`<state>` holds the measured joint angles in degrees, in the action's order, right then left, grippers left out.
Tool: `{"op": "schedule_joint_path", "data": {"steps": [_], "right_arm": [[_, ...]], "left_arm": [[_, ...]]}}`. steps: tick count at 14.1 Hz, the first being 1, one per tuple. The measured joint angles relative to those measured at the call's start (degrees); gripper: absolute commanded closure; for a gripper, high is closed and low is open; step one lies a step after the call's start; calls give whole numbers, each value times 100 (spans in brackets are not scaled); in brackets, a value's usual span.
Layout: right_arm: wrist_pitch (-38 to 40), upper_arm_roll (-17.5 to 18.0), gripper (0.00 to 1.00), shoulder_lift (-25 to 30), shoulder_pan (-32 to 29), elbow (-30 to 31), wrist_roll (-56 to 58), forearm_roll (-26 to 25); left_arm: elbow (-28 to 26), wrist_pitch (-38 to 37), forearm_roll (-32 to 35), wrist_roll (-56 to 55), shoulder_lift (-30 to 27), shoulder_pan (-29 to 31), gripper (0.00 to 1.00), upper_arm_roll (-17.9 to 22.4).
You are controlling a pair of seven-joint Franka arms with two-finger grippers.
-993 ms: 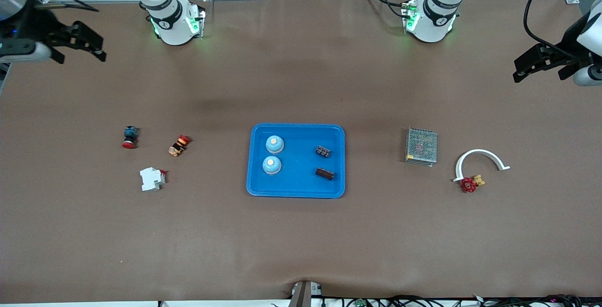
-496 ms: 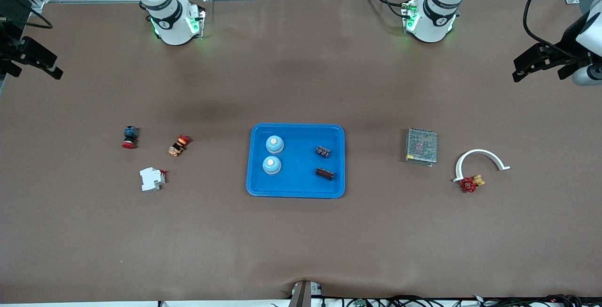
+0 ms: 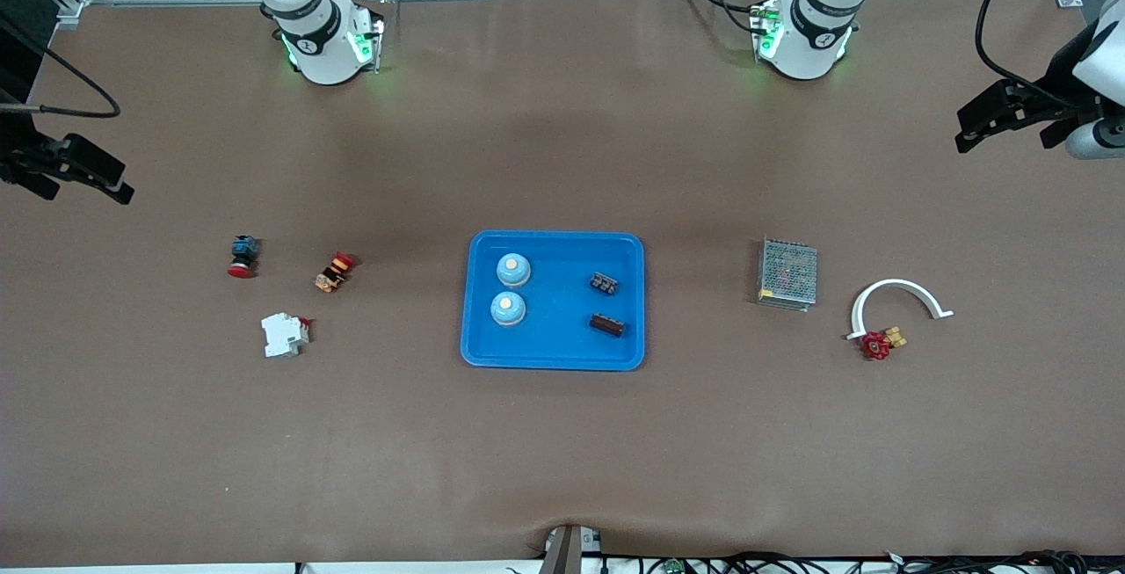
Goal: Place electrolytic capacitor and blue bell in tray
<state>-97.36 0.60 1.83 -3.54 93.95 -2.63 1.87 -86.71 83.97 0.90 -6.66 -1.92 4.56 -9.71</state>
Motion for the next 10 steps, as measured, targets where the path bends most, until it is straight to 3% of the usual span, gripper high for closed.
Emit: {"op": "schedule_joint_path", "data": {"steps": [8,10], "right_arm": [[-407,-24,0,-257,-29,-21,18,-107],[-421,-208,0,-257,134,-29,21,-109]], "left_arm": [[28,0,0,0,0,2,0,4],[28,0,0,0,0,2,0,3]]}}
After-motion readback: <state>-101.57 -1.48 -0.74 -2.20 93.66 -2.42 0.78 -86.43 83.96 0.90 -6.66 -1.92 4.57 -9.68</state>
